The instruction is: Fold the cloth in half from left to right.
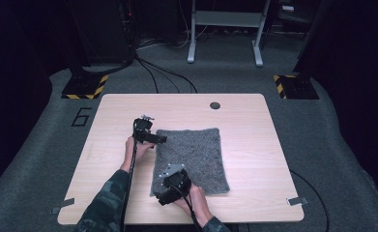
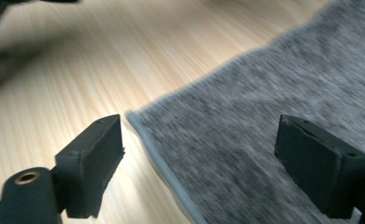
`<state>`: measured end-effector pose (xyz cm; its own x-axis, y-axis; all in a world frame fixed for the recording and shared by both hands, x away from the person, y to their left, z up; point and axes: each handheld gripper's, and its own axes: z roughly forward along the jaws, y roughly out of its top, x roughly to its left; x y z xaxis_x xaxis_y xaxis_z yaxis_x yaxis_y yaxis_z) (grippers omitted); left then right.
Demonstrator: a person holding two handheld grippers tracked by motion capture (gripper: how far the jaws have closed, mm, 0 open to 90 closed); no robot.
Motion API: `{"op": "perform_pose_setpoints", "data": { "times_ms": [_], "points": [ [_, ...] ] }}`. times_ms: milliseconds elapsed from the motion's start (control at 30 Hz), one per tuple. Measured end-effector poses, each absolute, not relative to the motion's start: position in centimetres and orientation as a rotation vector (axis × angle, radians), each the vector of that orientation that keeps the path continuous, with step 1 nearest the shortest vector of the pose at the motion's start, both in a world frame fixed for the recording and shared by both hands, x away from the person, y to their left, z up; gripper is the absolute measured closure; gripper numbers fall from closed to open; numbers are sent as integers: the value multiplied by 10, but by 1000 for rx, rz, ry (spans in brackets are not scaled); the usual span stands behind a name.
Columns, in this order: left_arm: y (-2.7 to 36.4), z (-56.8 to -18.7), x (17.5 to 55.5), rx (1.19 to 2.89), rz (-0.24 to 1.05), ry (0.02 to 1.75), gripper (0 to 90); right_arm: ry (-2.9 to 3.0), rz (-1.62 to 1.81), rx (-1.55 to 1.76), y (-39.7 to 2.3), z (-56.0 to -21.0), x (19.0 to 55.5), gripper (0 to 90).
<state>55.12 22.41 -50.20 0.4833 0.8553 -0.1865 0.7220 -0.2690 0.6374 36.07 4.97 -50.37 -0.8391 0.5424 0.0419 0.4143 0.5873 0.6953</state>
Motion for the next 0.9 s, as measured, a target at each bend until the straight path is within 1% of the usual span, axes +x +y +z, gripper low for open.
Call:
{"op": "perform_pose_setpoints", "data": {
  "times_ms": [33,67,133,167,200,233,300,333,400,433,500,567,667,700,833,900],
  "points": [
    [224,-502,553,2042,247,1303,136,2647,1088,784,54,-504,360,164],
    [225,-502,556,2058,270,1294,155,2647,1083,764,59,-505,358,195],
    [224,-503,558,2067,288,1292,182,2649,1092,768,66,-506,355,226],
    [224,-505,559,2071,303,1291,216,2655,1076,735,70,-507,354,271],
    [224,-505,560,2077,288,1295,231,2645,1082,746,73,-508,352,319],
    [224,-506,561,2073,300,1294,253,2667,1062,720,75,-509,352,344],
    [226,-507,564,2067,323,1292,343,2669,1050,704,82,-511,349,439],
    [226,-508,564,2056,310,1298,362,2672,1054,723,84,-512,347,472],
    [226,-508,566,2068,324,1288,422,2665,1038,707,87,-513,346,564],
    [225,-508,566,2068,327,1290,445,2663,1026,701,88,-514,346,626],
    [223,-508,567,2078,334,1295,494,2675,1026,694,88,-514,346,657],
    [220,-507,568,2107,356,1281,539,2670,1023,690,88,-514,347,718],
    [217,-508,569,2115,377,1271,610,2660,1026,702,88,-515,346,781],
    [216,-507,569,2130,384,1263,656,2657,1027,705,88,-515,345,799],
    [214,-507,569,2141,399,1257,796,2652,1036,707,87,-516,345,851],
    [214,-507,569,2146,395,1254,839,2646,1042,711,86,-516,345,859]
  ]
}}
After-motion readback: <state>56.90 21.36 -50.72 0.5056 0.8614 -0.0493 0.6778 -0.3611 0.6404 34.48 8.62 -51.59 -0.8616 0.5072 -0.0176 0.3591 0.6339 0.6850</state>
